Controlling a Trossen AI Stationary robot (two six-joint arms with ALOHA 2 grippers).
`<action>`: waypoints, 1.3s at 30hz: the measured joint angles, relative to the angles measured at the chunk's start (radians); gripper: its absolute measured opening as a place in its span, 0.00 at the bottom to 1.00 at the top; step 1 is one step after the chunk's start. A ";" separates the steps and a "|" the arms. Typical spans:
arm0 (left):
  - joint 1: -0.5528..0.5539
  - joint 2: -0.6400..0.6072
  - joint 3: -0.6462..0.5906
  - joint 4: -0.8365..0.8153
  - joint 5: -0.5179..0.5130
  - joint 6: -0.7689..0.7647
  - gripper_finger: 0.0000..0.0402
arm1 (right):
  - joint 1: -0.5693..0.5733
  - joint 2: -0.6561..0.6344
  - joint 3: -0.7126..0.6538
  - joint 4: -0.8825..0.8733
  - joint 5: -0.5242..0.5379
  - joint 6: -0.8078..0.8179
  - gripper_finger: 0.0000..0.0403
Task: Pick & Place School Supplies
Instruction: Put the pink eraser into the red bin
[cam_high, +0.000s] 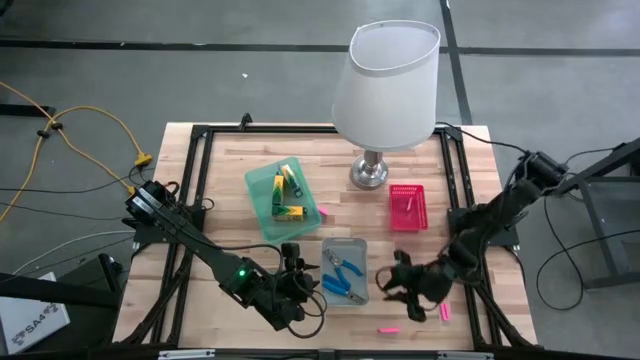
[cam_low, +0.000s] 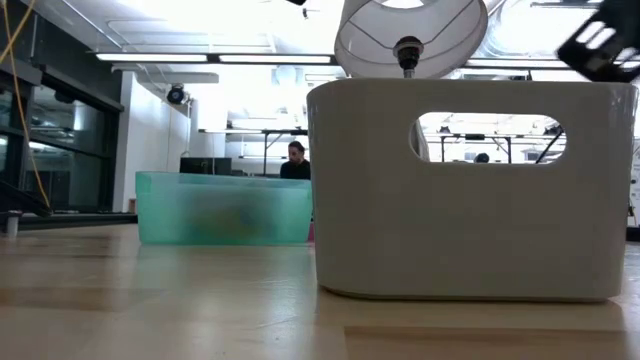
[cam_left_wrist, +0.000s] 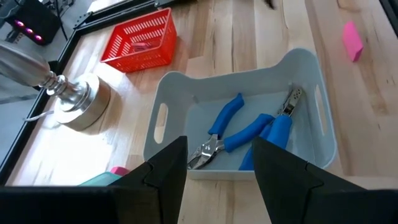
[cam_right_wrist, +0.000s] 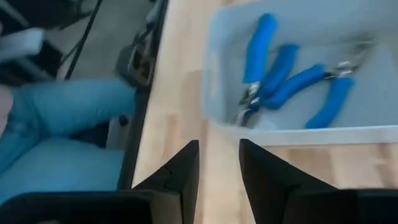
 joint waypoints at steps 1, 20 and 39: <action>0.000 0.000 0.000 0.003 0.000 0.000 0.43 | 0.018 0.017 0.000 0.023 0.001 -0.007 0.26; 0.000 0.000 0.000 0.102 -0.002 0.000 0.43 | 0.219 0.135 0.000 0.089 0.081 0.023 0.26; 0.000 0.000 0.000 0.124 -0.004 0.001 0.43 | 0.196 0.192 0.309 -0.280 0.078 -0.025 0.26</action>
